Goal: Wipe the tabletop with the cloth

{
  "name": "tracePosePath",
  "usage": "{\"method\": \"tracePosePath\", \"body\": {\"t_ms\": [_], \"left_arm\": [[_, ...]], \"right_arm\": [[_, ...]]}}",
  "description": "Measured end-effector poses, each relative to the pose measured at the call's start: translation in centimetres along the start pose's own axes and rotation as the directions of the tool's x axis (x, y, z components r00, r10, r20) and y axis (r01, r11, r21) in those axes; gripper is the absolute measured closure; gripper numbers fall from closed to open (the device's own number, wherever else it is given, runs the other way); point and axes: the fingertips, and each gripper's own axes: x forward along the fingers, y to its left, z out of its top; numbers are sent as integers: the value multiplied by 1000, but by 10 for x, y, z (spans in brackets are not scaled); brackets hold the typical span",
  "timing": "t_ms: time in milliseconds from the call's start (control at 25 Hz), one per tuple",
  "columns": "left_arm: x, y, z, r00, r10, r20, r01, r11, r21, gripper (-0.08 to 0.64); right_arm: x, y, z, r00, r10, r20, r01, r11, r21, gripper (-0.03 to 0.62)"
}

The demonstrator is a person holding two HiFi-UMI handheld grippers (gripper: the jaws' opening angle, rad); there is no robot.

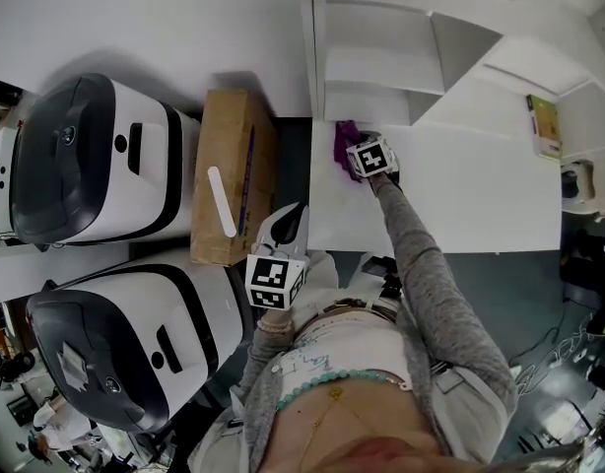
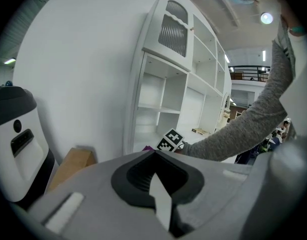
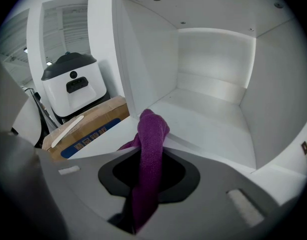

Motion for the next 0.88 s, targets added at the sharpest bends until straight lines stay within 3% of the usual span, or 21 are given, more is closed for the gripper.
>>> {"method": "tracePosePath", "body": {"t_ms": [880], "left_arm": [[32,-69,-4,996,-68,-62,69,997,23,560]], "right_arm": [[-27,-50,-26,1000,-7,10,7,999,54,496]]}}
